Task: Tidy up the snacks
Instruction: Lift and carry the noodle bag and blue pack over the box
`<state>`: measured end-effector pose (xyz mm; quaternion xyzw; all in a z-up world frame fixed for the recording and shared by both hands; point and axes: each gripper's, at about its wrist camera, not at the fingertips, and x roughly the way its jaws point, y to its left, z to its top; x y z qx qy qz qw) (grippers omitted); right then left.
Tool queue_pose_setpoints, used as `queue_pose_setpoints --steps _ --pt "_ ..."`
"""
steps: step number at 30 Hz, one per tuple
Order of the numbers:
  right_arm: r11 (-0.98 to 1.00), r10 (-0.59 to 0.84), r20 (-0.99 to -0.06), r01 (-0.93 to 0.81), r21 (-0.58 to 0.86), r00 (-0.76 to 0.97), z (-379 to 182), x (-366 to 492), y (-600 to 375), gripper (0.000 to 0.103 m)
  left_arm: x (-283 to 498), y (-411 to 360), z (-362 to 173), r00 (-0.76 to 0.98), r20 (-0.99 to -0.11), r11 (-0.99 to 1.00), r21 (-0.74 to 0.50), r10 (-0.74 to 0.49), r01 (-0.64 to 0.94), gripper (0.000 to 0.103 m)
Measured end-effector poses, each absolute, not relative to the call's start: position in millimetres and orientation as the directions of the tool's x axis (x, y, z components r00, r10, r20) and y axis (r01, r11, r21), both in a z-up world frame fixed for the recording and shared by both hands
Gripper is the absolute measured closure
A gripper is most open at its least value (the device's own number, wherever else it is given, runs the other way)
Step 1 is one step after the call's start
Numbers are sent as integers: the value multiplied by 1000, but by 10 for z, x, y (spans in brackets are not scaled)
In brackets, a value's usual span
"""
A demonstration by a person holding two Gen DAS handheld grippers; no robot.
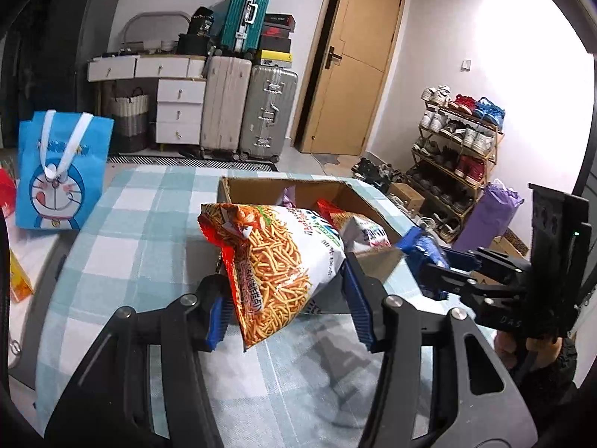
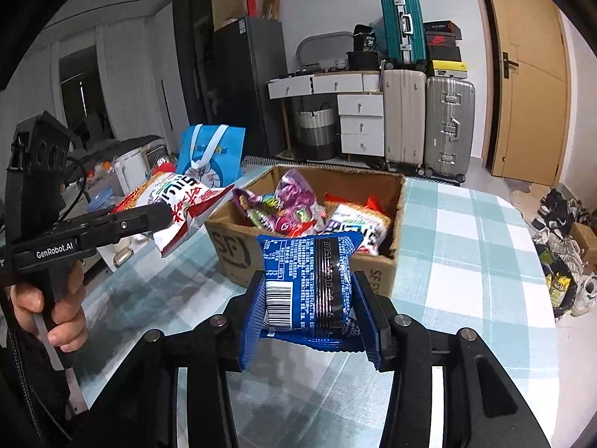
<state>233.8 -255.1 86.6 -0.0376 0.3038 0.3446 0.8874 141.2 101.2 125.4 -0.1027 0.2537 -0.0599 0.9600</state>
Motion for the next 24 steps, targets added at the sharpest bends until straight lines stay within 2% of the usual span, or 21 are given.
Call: queue_pose_setpoints --steps 24 --pt "774 603 -509 -605 186 615 1276 2682 -2586 57 2236 720 1685 876 -466 986 -159 -123 54 52"
